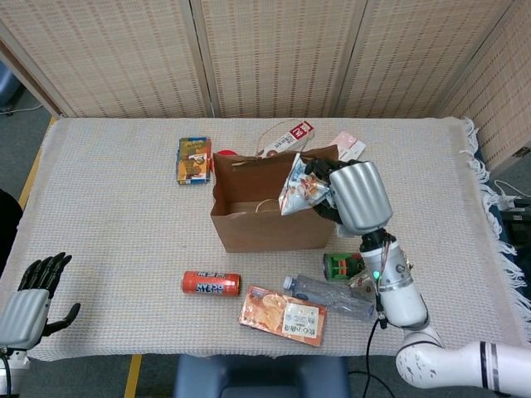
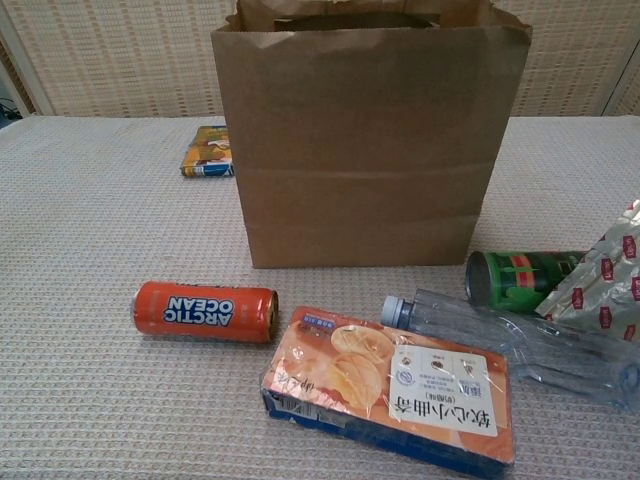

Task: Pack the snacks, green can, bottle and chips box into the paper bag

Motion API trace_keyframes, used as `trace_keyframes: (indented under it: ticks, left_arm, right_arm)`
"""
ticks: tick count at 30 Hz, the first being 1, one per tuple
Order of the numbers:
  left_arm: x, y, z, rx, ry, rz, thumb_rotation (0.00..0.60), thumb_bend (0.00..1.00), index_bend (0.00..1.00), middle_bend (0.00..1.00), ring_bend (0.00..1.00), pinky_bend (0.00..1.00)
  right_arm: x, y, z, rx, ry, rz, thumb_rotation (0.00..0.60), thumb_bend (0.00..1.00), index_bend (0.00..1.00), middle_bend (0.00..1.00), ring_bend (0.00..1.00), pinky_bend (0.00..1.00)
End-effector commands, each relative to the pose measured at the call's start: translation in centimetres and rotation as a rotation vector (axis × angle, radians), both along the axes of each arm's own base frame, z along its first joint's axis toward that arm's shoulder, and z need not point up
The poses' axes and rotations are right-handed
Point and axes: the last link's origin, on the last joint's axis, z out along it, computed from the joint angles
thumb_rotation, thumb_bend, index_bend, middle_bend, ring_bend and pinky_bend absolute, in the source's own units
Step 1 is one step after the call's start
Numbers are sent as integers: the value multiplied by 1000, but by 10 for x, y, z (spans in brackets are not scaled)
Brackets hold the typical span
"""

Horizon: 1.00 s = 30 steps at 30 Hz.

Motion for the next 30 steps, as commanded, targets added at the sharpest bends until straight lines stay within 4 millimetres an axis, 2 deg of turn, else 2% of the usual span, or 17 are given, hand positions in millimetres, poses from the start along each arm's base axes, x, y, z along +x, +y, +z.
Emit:
trace_keyframes:
  ticks: [1, 6, 8, 10, 14, 16, 19, 22, 30]
  left_arm:
    - [0, 1, 1, -8, -10, 7, 600, 331, 0, 0, 0, 8]
    - [0, 1, 1, -12, -18, 11, 600, 331, 0, 0, 0, 8]
    - [-1, 2, 1, -15, -23, 14, 600, 331, 0, 0, 0, 8]
    - [-1, 2, 1, -23, -33, 20, 600, 331, 0, 0, 0, 8]
    - [-1, 2, 1, -29, -36, 22, 600, 330, 0, 0, 0, 8]
    - [-1, 2, 2, -29, -35, 22, 600, 330, 0, 0, 0, 8]
    - [-1, 2, 2, -30, -36, 23, 600, 331, 0, 0, 0, 8]
    - [-1, 2, 2, -28, -33, 20, 600, 331, 0, 0, 0, 8]
    - [-1, 2, 2, -20, -25, 26, 600, 331, 0, 0, 0, 7]
  right_arm:
    - [19, -34, -19, -7, 5, -39, 600, 322, 716, 637, 661, 706]
    - [20, -45, -32, 8, 21, -61, 600, 320, 694, 637, 642, 675]
    - [20, -52, -44, 22, 42, -73, 600, 318, 627, 630, 580, 594]
    - [18, -57, -71, 99, 91, -83, 600, 317, 512, 572, 483, 505]
    - [13, -60, -85, 130, 140, -115, 600, 253, 175, 354, 245, 316]
    - [11, -61, -87, 142, 151, -137, 600, 216, 61, 271, 163, 256]
    - [10, -60, -83, 137, 151, -145, 600, 182, 2, 171, 76, 182]
    - [12, -59, -72, 118, 105, -139, 600, 132, 0, 88, 11, 126]
    - [18, -44, -26, 81, -68, -103, 600, 115, 0, 59, 0, 116]
